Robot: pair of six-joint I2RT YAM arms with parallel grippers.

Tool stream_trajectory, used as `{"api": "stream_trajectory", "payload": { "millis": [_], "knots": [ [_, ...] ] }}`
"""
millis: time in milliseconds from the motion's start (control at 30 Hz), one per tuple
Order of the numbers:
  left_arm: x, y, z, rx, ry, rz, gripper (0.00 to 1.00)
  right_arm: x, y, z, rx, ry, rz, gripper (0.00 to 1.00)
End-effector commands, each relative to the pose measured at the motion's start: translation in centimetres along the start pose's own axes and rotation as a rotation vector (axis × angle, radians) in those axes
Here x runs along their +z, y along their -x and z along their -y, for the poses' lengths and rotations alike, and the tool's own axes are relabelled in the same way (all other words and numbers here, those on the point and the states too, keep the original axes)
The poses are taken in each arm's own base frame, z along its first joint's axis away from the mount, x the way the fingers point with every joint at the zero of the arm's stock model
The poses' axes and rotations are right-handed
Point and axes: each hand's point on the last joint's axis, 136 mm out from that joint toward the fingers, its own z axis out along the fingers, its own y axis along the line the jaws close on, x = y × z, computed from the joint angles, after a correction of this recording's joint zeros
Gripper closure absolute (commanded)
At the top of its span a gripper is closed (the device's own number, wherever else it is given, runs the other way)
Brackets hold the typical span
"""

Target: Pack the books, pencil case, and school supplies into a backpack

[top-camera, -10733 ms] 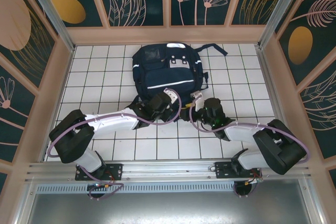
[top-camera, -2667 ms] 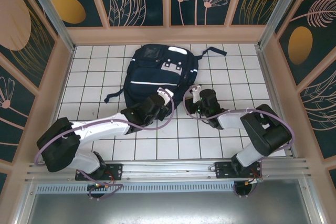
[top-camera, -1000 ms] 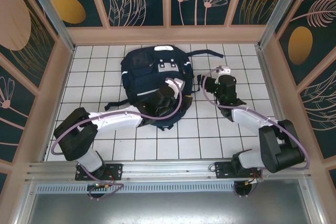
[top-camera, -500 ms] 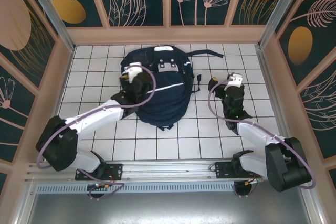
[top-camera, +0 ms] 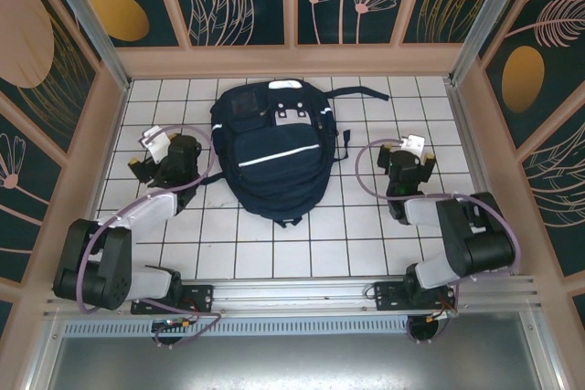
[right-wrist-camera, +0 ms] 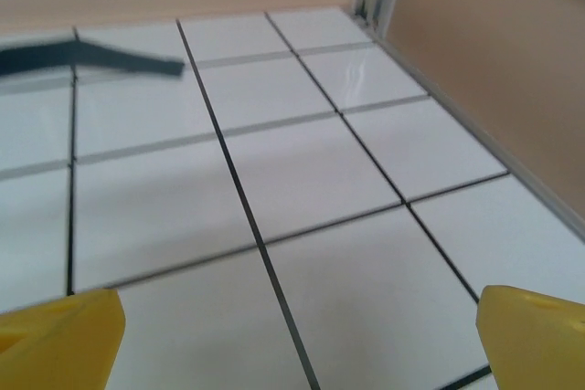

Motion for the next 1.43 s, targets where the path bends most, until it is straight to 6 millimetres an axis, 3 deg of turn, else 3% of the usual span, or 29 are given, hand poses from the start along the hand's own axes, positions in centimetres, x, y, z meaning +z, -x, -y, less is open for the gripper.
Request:
{"api": "stream_trajectory", "payload": {
  "millis": [0,167,333,433,700,800,1400],
  "knots": [
    [0.3,1.0,1.5,-0.029,-0.094,0.076,0.01,0.0,3.6,0.3,0.025,-0.017,0.146,0.01],
    [0.9,-0.4,1.4,0.003,-0.153,0.144,0.01,0.5,3.3,1.0,0.072,0.043,0.159,0.01],
    [0.2,-0.6,2.1,-0.003,-0.305,0.225,0.01,-0.1,2.9,2.7,0.197,0.171,0.177,0.02],
    [-0.1,-0.8,2.5,0.001,-0.357,0.221,0.01,-0.8,2.3,1.5,0.160,0.255,0.204,0.01],
    [-1.7,-1.2,2.3,-0.025,-0.493,0.296,0.01,-0.9,2.2,1.4,0.162,0.266,0.204,0.01],
    [-0.7,-1.6,2.6,-0.014,-0.464,0.239,0.01,-0.9,2.2,1.5,0.162,0.264,0.203,0.01],
    [-0.8,-1.6,2.5,-0.017,-0.464,0.244,0.01,-0.8,2.2,1.5,0.162,0.266,0.202,0.01]
  ]
}}
